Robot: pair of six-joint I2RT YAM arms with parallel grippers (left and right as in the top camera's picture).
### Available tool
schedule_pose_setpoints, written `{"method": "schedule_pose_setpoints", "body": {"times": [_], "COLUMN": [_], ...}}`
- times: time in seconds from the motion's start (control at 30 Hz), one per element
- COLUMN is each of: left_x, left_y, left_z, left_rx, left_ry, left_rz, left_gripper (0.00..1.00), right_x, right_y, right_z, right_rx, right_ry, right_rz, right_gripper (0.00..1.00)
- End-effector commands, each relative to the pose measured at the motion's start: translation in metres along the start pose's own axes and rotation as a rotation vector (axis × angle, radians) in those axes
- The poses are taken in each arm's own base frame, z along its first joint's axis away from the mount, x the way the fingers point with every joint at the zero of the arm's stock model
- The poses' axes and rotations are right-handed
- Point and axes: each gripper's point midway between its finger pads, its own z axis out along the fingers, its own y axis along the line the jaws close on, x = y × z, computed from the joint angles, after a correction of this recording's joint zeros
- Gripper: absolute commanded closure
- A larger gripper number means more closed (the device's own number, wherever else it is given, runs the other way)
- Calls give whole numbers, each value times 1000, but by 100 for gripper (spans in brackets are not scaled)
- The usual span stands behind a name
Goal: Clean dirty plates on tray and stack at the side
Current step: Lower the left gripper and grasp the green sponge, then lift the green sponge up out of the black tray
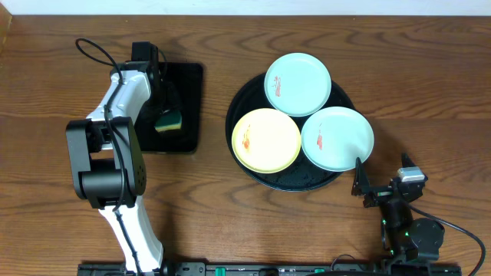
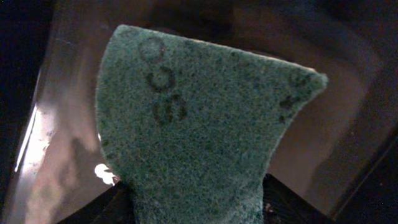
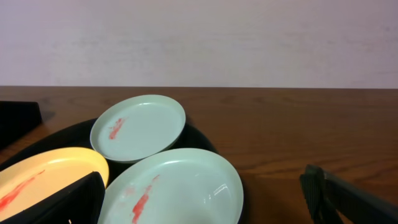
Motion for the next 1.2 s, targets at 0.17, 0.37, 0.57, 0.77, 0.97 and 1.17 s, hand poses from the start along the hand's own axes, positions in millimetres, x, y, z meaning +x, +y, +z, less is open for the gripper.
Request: {"method": "schedule_pose_setpoints", "body": {"times": [0.17, 0.37, 0.57, 0.77, 0.97, 1.17], "left_x": [1, -6, -16, -31, -33, -32], "left_y": [8, 6, 1, -11, -23, -23], "left_z": [5, 0, -30, -95, -154, -166], "left_rx": [-39, -31, -11, 60, 150, 159], "left_ry": [-1, -20, -76, -217, -332, -355], "left_rz": [8, 9, 10, 15, 24, 12], "left_gripper": [71, 89, 92, 93, 93, 93], "right_x": [0, 0, 0, 0, 0, 0], "right_y": [1, 1, 1, 1, 1, 1], "right_z": [0, 0, 0, 0, 0, 0], "right_rx": [-5, -5, -5, -5, -5, -5], "right_ry": [-1, -1, -1, -1, -1, -1], "right_rz": [-1, -1, -1, -1, -1, -1], "right_gripper": [1, 1, 1, 1, 1, 1]}}
